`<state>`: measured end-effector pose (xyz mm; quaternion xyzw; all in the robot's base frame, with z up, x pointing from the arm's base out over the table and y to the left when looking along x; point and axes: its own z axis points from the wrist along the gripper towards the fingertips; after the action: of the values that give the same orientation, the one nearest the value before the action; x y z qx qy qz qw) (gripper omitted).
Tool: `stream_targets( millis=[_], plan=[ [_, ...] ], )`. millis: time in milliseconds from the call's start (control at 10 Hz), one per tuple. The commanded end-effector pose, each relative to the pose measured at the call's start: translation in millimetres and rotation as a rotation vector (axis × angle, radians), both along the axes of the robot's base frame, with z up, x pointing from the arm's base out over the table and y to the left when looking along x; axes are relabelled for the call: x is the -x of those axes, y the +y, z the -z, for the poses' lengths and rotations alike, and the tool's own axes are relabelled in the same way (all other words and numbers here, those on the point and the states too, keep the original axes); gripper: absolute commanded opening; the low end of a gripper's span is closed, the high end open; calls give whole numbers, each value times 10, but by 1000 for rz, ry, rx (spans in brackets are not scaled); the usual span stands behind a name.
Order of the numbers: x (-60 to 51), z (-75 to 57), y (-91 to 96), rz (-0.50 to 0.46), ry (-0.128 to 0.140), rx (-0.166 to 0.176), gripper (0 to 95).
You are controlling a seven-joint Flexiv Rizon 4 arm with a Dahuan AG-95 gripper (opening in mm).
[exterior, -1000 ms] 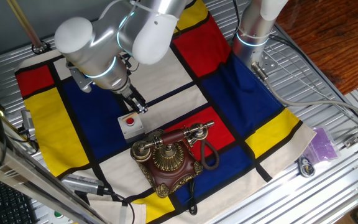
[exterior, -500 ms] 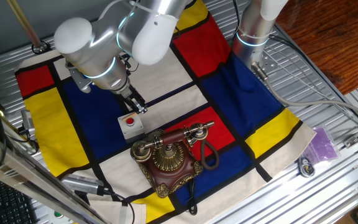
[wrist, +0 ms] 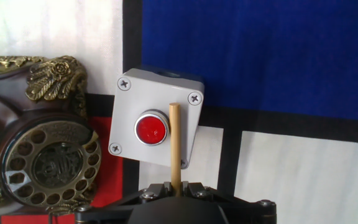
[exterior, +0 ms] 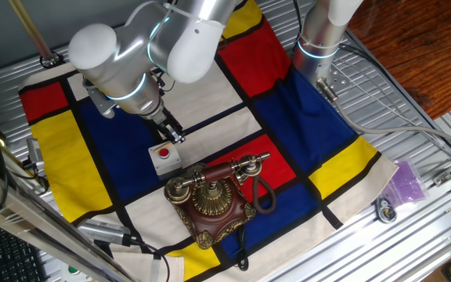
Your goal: Dial a number on an old rotary phone
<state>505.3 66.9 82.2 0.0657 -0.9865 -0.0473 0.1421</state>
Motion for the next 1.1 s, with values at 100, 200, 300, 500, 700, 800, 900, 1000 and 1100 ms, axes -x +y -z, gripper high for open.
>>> stream_targets(
  millis=[100,200,300,500,700,800,900,1000,1100],
  plan=[
    [3,-1,-1,0,-2,1,0],
    [3,-1,-1,0,-2,1,0],
    [3,-1,-1,1,-2,2,0],
    [3,-1,-1,1,-3,2,0],
    [3,-1,-1,0,-4,1,0],
    [3,-1,-1,-1,-4,1,0],
    [3,-1,-1,-1,-5,2,0],
    [3,-1,-1,1,-9,3,0],
    [3,-1,-1,4,-12,4,190]
  ],
)
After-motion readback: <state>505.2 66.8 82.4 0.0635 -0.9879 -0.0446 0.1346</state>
